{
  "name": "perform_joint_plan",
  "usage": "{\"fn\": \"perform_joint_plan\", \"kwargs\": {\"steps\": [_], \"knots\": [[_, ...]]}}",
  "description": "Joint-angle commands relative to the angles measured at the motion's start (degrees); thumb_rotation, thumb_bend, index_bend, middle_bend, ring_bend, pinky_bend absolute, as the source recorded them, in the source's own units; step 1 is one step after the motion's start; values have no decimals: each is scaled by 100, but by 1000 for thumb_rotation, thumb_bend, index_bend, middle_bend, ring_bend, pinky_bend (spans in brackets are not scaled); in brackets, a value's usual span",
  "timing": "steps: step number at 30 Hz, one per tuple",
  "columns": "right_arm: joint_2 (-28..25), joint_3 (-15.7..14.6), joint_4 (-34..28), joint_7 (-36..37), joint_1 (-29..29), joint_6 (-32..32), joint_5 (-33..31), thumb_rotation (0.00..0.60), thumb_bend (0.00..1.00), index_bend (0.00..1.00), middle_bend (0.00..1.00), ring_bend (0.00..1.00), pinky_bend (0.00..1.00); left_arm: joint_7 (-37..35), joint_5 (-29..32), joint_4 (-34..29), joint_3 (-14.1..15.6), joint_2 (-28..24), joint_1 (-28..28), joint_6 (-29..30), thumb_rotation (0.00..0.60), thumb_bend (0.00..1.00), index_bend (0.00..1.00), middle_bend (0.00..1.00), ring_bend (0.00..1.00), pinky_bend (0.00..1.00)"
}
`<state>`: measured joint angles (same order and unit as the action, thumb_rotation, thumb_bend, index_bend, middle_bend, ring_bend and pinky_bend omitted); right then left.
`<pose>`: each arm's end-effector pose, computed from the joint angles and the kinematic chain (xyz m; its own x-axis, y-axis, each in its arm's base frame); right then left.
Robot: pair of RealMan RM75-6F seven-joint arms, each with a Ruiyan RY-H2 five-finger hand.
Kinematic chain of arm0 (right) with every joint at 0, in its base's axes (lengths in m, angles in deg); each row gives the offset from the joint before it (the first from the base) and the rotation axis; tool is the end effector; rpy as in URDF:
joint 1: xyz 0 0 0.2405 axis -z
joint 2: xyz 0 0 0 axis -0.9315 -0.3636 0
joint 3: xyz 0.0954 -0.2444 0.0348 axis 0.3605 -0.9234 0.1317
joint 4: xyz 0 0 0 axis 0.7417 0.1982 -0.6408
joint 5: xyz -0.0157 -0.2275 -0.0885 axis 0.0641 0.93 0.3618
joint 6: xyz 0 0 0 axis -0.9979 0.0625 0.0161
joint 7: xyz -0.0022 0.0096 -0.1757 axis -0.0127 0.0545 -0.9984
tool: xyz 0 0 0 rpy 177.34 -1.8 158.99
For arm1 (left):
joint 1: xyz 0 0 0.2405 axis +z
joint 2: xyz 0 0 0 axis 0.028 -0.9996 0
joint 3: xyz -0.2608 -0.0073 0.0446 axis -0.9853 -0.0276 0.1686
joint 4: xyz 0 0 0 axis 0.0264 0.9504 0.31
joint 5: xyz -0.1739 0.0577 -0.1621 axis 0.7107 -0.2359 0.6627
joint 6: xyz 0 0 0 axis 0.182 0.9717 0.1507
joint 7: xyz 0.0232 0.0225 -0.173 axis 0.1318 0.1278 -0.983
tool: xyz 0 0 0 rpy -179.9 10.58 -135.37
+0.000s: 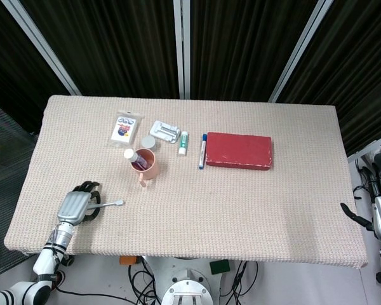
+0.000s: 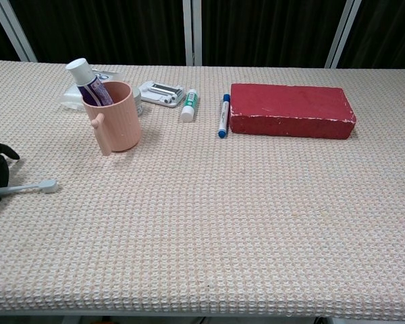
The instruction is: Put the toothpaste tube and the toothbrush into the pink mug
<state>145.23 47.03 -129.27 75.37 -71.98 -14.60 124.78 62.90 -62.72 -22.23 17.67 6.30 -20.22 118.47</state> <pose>-0.3457 -0.2233 0.1618 0.3803 0.0850 0.9210 -0.9242 0.0738 0.3748 -0.3237 0.2750 -0.0374 0.3976 0.3253 0.8580 0.9166 -0.0989 -0.3873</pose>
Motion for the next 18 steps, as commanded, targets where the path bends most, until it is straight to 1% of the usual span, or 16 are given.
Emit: {"fn": "perform_joint_plan", "kwargs": {"steps": [1,9,12,16,18], "knots": [[3,3,2,-6,-2,11,-14,496,505,0,0,0,0,-18,-4,7,-15,6,12,26,600,314,535,187,109,250],[2,-21,0,-24,-11,68,-22,497,505,0,0,0,0,-53,-10,-28,-42,-22,36,56,600,323,552,196,109,251],[3,-20,0,-23,-8,65,-23,497,505,0,0,0,0,-72,-21,-49,-42,-28,42,56,600,334,573,202,109,252],[-3,-22,-6,-15,-3,59,-18,497,505,0,0,0,0,-203,-63,-110,-93,-54,74,172,600,343,585,213,115,256],[-8,-21,-4,-7,0,54,-18,497,505,0,0,0,0,-336,-70,-175,-146,-103,103,255,600,347,599,234,128,268]]}}
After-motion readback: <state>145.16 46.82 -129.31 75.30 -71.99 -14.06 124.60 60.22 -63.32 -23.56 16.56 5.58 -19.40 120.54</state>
